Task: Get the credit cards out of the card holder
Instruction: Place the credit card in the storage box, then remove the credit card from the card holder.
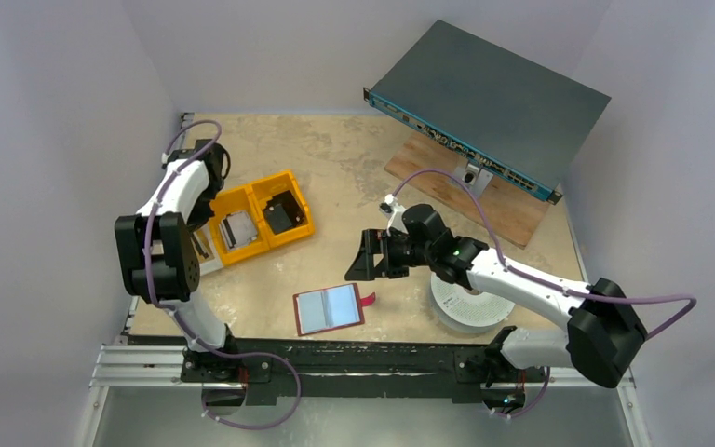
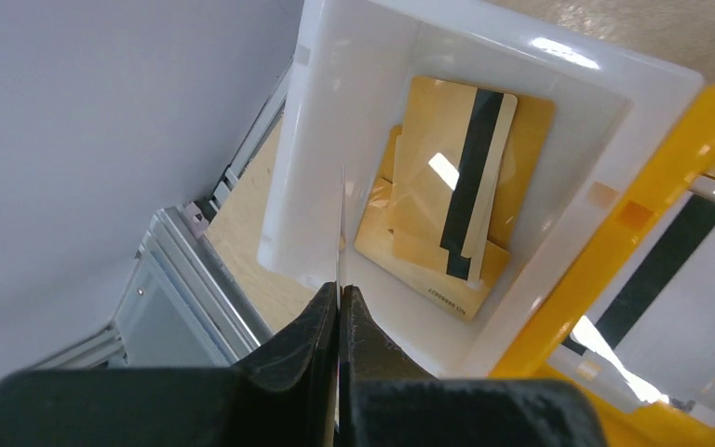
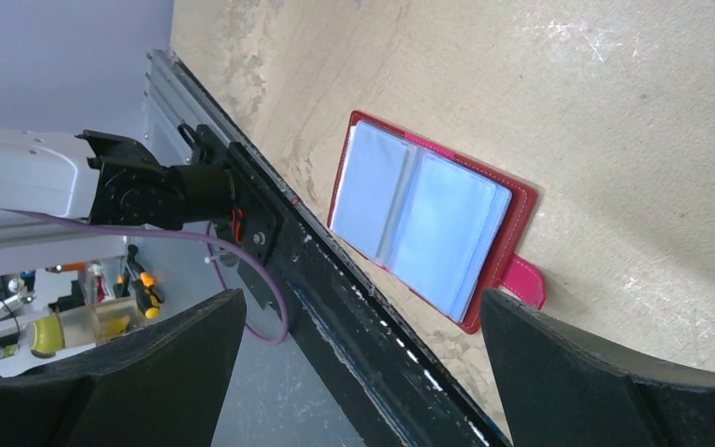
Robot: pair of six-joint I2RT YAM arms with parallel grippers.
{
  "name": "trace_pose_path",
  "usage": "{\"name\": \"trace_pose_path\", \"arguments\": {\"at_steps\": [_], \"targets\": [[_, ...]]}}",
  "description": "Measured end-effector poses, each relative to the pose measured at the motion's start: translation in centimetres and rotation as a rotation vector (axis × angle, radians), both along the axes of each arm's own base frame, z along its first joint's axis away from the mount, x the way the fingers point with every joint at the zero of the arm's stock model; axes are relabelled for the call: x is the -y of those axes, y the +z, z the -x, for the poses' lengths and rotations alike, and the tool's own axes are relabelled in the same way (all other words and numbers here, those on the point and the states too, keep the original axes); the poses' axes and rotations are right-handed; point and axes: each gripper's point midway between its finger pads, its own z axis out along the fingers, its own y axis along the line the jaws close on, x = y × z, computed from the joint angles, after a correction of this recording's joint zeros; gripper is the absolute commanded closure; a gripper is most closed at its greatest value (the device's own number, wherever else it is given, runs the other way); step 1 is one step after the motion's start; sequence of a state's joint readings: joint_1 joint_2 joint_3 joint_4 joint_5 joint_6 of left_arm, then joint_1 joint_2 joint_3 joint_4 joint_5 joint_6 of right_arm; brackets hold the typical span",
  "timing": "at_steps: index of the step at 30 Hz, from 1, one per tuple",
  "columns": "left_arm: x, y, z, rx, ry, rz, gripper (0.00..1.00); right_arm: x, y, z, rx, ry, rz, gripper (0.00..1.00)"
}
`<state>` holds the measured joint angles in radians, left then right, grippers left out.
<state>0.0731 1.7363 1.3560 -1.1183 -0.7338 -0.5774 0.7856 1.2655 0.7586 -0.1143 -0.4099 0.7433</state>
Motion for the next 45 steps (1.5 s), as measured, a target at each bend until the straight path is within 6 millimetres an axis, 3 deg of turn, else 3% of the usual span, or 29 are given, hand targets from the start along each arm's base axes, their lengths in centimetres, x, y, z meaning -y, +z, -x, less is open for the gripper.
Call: {"name": "trace_pose_path", "arguments": {"at_steps": [4,10,12,19,25,28,33,37,45], "targets": [[-0.9,-1.1,0.2,-0.033,0.021,0.021,0.98,0.1,0.0,0.1,0.002,0.0,-0.002,0.01],[-1.3,-1.6,0.3,-0.038,0.029,0.055,0.52,0.3,-0.3,0.2,-0.004,-0.001,0.006,0.01],[-1.2,-1.7,0.3,-0.037,0.028,0.066,0.43,0.3,-0.3,0.2,-0.004,-0.001,0.006,0.01],[-0.6,-1.6,0.1,-0.016,0.019,0.105,0.37,0.2,-1.0,0.2,-0.018,-0.001,0.021,0.01],[1.0,1.0,0.4,0.104,-0.021,0.177,0.27,0.3,-2.1,0.0,-0.034,-0.003,0.049,0.01],[3.0,2.7,1.2,0.199,-0.075,0.235,0.25,0.3,-2.9,-0.3,-0.036,-0.01,0.072,0.01],[9.2,4.3,3.6,0.332,-0.27,0.388,0.23,0.1,-3.4,-1.0,-0.016,-0.021,0.111,0.01],[13.7,4.1,5.8,0.389,-0.399,0.563,0.23,-0.1,-3.5,-1.8,0.009,-0.036,0.137,0.01],[20.0,4.0,8.8,0.488,-0.575,0.872,0.23,-0.4,-4.7,-1.7,0.034,-0.06,0.203,0.01]]}}
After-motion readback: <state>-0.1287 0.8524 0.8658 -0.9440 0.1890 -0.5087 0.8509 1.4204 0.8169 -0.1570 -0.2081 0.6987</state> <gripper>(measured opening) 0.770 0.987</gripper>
